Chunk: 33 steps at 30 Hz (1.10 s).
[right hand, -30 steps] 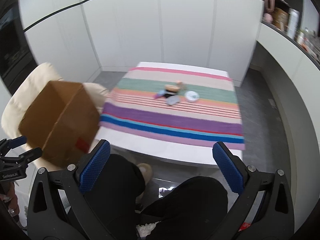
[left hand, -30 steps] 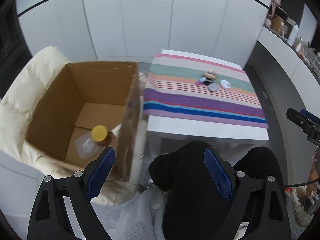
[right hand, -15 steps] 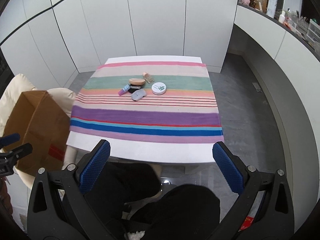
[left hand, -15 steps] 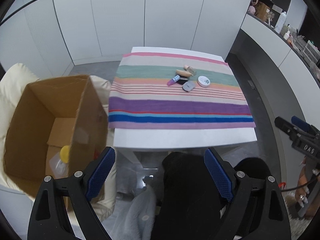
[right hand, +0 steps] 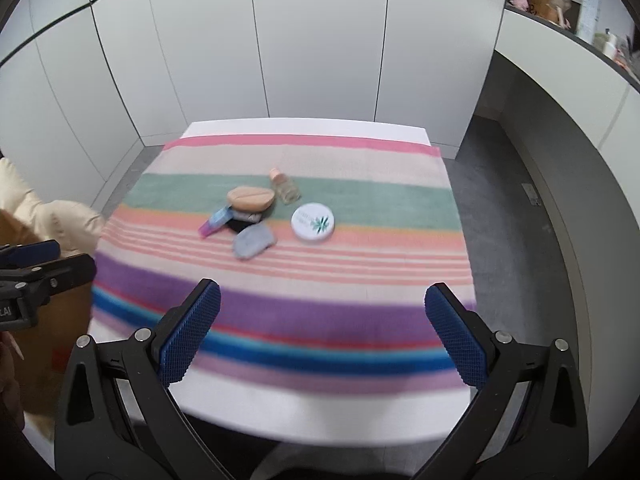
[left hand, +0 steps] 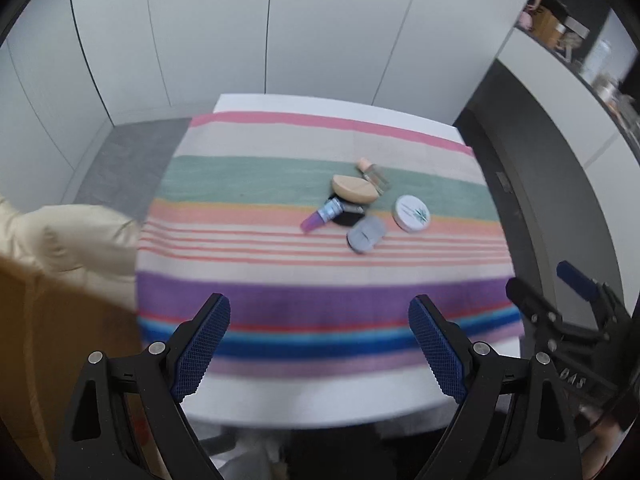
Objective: Organize objects
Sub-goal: 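Grasp the blue-pink bottle with left tool while right tool grasps the white compact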
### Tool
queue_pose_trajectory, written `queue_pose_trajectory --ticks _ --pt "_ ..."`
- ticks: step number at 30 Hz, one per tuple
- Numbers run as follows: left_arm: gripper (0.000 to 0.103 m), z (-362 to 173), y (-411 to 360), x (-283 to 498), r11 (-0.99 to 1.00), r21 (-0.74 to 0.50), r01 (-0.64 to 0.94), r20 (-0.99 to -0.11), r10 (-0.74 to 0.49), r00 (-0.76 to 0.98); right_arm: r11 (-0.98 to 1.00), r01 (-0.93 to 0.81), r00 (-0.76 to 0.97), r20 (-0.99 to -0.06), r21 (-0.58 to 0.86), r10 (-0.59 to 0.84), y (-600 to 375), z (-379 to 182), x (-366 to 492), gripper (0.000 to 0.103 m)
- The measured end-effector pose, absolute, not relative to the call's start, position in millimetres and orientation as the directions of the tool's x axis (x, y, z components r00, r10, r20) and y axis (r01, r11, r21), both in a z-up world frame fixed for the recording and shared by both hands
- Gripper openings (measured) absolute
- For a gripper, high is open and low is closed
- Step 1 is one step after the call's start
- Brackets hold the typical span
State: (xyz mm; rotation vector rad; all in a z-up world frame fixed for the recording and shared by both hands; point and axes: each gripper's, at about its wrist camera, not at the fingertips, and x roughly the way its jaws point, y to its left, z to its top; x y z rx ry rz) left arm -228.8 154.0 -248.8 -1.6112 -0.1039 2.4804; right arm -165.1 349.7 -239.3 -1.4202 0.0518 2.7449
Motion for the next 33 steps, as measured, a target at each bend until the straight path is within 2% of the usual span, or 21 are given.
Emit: queue_pose_trajectory --ticks 9,19,21,23,30,32,33 --pt "0.092 -335 161 -311 -0.974 -0.227 -0.012 -0.921 0.219 -0.321 -0.993 -0.109 -0.494 -0.869 0.039 0.02 373 -330 -247 0.103" --pt "0.091 -381 166 -353 -0.947 -0.289 0.14 -0.932 0.245 -0.265 -0.997 -0.054 -0.488 -0.873 0.052 -0.019 355 -375 -289 0.102" --pt "0.089 -386 166 -356 -0.941 -0.299 0.161 -0.932 0.252 -0.26 -0.997 -0.049 -0.489 -0.872 0.054 -0.024 352 -379 -292 0.099" --pt "0.086 -394 168 -360 -0.939 -0.294 0.177 -0.936 0.246 -0.251 -0.998 -0.039 -0.482 -0.876 0.057 -0.031 351 -386 -296 0.091" --pt "0.085 -400 177 -364 -0.942 -0.276 0.189 -0.941 0.226 -0.251 -0.999 -0.036 -0.468 -0.883 0.03 -0.01 349 -399 -304 0.089" --pt "0.083 -401 178 -367 -0.947 -0.258 0.193 -0.946 0.206 -0.251 -0.999 -0.034 -0.475 -0.88 0.0 0.016 346 -399 -306 0.078" --pt "0.073 -400 180 -367 -0.952 -0.238 0.192 -0.949 0.186 -0.255 -1.0 -0.031 -0.481 -0.877 -0.006 0.02 346 -398 -306 0.073"
